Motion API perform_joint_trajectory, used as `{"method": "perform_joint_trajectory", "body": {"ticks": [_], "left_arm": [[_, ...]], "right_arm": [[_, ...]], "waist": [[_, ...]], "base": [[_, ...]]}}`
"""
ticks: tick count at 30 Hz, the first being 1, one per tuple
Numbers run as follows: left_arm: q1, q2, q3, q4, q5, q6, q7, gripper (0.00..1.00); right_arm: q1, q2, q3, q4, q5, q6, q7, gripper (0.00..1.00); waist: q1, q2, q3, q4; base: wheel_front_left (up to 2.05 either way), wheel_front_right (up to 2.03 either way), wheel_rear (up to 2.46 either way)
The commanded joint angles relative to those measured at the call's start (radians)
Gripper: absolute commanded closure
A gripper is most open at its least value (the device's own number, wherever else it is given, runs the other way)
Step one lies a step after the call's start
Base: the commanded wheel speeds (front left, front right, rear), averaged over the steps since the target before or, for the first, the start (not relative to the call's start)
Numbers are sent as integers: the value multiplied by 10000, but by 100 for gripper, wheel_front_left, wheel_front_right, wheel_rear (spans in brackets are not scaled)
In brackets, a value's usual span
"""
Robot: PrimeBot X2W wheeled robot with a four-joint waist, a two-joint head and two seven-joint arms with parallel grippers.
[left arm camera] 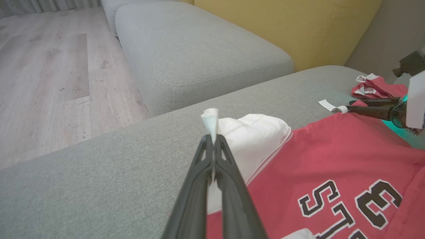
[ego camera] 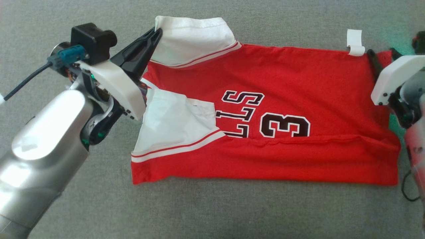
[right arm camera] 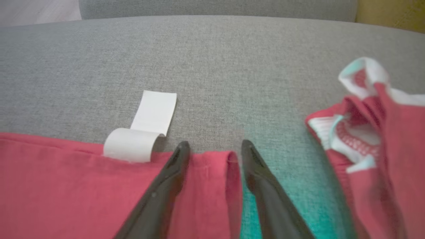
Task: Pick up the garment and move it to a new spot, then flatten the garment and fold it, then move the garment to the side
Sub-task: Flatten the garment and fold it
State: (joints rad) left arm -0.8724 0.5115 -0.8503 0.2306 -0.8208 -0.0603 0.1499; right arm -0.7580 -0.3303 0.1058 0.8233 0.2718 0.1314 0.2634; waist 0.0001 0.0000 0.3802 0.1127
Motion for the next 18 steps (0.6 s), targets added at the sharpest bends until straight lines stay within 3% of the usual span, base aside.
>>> {"method": "perform_joint_trajectory", "body": {"ticks": [1, 11, 18], "left_arm": [[-381, 509, 488, -132, -62, 130, -8, 100], [-950, 688, 1035, 1167, 294, 513, -977, 100], [-1947, 471, 1244, 2529, 664, 437, -1713, 100]], "right_arm": [[-176, -39, 289, -118, 74, -7, -191, 100], [-1197, 119, 1136, -749, 989, -7, -1183, 100], [-2215, 223, 1711, -819, 1414, -7, -1505, 100]], "waist": [[-1, 0, -1, -46], [-1, 0, -105, -580], [-1, 0, 92, -932]], "base": [[0, 0, 0], [0, 0, 0], [0, 0, 0]]}}
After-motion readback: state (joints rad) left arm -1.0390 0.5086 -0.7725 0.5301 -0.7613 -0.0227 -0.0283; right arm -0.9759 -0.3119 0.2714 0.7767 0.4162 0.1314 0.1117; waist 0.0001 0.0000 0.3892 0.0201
